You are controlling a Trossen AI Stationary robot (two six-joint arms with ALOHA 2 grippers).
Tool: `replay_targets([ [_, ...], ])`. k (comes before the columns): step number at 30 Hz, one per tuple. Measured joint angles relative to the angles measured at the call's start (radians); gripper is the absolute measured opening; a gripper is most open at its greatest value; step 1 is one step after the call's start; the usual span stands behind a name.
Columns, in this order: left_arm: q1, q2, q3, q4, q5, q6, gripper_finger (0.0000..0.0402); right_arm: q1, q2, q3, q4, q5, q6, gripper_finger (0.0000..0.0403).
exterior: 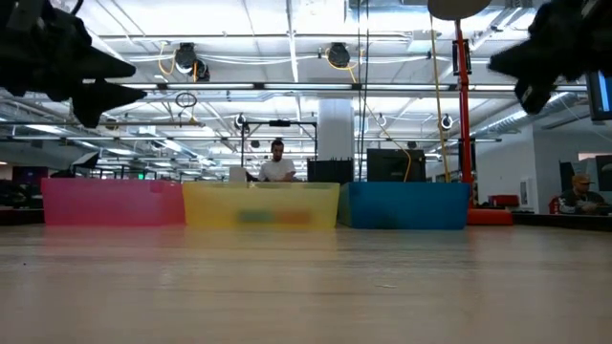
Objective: Pick and place Stapler, Stapler remover, tape
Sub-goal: Return to Home Position
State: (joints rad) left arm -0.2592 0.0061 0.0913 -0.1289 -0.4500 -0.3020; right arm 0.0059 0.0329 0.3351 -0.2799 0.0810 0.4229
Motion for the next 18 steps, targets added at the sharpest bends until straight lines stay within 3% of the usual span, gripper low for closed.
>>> replay_targets([
  [3, 0.007, 0.005, -0.041, 0.091, 0.006, 0.032, 0.023, 0.0, 0.004, -0.09, 0.067, -0.005, 0.019, 0.005],
  [9, 0.006, 0.018, -0.044, 0.096, 0.012, 0.087, 0.023, 0.0, -0.013, -0.237, 0.237, -0.007, 0.044, 0.005],
  [18, 0.006, 0.033, -0.044, 0.101, 0.005, 0.057, 0.023, 0.0, -0.003, -0.301, 0.279, -0.009, -0.034, 0.005],
])
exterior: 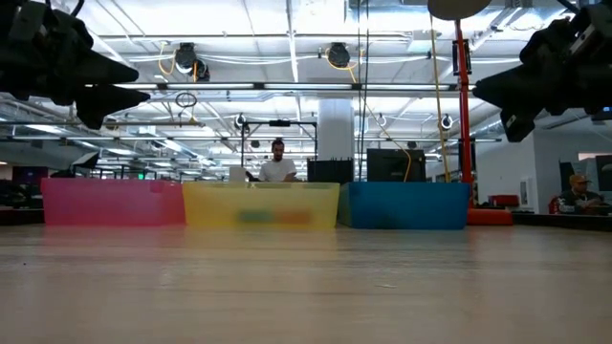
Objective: Pick and place Stapler, Stapler remover, tape
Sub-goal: Return to Home Position
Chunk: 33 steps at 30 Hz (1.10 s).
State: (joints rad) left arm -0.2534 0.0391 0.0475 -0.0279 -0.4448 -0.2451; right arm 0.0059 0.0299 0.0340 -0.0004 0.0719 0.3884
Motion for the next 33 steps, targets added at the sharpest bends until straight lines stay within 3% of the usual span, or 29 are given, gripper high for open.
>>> replay_targets([
  [33, 0.0, 0.0, 0.0, 0.003, -0.001, 0.002, 0.023, 0.0, 0.004, -0.004, 0.093, 0.006, -0.008, 0.005],
])
